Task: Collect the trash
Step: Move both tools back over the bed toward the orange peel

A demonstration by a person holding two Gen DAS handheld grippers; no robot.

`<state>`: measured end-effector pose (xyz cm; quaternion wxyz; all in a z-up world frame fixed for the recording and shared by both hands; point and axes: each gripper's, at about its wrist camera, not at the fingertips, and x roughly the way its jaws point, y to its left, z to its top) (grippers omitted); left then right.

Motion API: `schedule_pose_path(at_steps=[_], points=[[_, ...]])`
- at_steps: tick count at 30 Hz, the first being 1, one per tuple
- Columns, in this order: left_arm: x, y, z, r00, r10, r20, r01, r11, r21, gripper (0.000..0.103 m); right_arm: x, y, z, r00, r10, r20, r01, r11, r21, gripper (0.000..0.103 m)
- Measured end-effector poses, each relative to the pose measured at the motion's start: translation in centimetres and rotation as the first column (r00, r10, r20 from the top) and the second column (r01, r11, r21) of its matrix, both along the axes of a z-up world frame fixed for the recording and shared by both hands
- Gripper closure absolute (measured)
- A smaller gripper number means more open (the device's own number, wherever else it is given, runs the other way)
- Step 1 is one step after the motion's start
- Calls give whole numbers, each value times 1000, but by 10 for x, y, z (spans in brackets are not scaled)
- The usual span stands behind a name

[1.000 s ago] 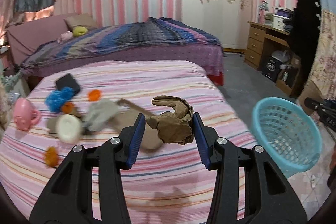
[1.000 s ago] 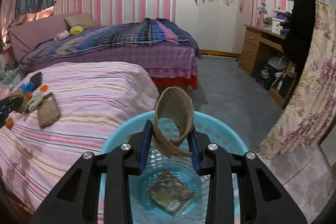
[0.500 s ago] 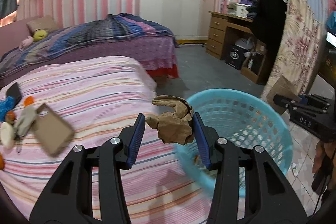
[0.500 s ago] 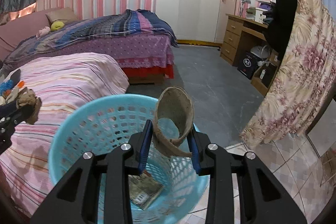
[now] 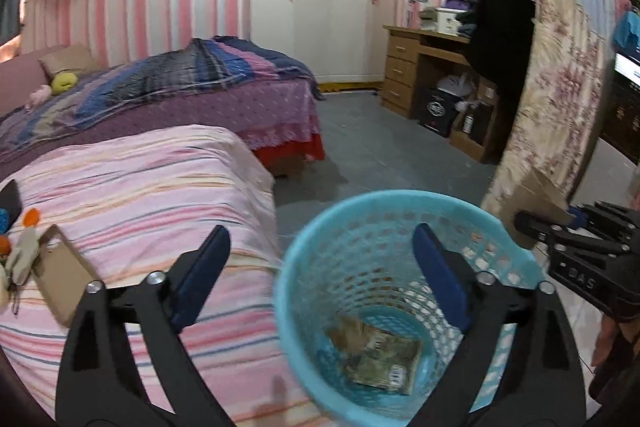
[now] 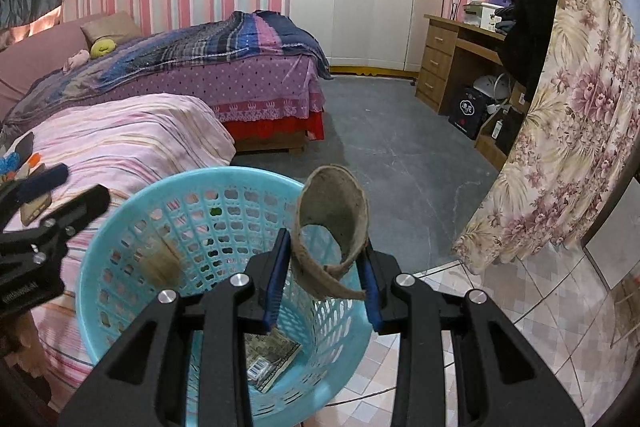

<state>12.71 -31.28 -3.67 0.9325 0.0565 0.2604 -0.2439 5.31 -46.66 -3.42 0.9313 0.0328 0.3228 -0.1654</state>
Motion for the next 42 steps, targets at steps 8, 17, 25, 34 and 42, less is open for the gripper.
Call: schedule_pose_path(at_steps=[8, 17, 25, 34, 42], points=[[17, 45, 7, 995, 103, -8, -103, 995, -13, 6, 7, 10, 2, 1000, 12, 13, -12, 1000, 9, 68], [17, 94, 13, 987, 163, -5, -163, 987, 9, 6, 20, 36, 3, 1000, 18, 10, -17, 1000, -9, 20], [14, 166, 15, 969, 247, 4, -247, 967, 64, 6, 29, 65, 8, 998, 53, 33, -54, 999, 5, 15], [17, 273, 22, 910, 413, 21, -413, 907, 75, 6, 49, 120, 11, 987, 156, 42, -156, 988, -15, 15], [25, 332, -5, 866, 499, -26, -494, 863, 104, 6, 64, 179, 12, 969, 244, 46, -243, 970, -31, 15]])
